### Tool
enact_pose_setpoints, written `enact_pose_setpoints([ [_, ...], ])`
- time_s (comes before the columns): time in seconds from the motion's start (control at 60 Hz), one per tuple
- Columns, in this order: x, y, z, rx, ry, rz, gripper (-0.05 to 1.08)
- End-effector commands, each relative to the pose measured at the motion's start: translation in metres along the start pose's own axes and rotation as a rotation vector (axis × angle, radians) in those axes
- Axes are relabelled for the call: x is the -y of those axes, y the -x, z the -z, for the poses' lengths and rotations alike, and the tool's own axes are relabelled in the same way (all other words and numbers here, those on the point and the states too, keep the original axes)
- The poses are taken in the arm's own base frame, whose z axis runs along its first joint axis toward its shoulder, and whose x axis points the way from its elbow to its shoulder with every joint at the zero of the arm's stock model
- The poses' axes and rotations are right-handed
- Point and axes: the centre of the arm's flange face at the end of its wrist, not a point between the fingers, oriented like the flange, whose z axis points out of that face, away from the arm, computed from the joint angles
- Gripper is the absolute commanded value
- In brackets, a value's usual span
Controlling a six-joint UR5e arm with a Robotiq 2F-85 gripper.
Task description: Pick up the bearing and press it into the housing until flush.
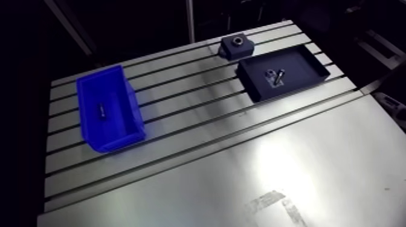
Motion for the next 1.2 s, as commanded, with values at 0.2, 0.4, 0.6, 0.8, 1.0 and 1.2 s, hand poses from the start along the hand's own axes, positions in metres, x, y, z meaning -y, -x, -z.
enact_pose_setpoints([
  [0.2,-0.003,0.0,0.007,-0.025,-0.005,-0.057,1.08],
  [0.4,-0.003,-0.001,0.001,-0.016,-0.011,-0.052,1.08],
  [0.6,-0.002,-0.001,-0.009,-0.001,-0.019,-0.054,1.08],
  [0.8,-0.001,0.0,-0.015,0.004,-0.024,-0.058,1.08],
  [1.0,-0.001,-0.002,-0.025,0.013,-0.035,-0.058,1.08],
  [1.2,-0.002,-0.002,-0.031,0.022,-0.037,-0.059,1.08],
])
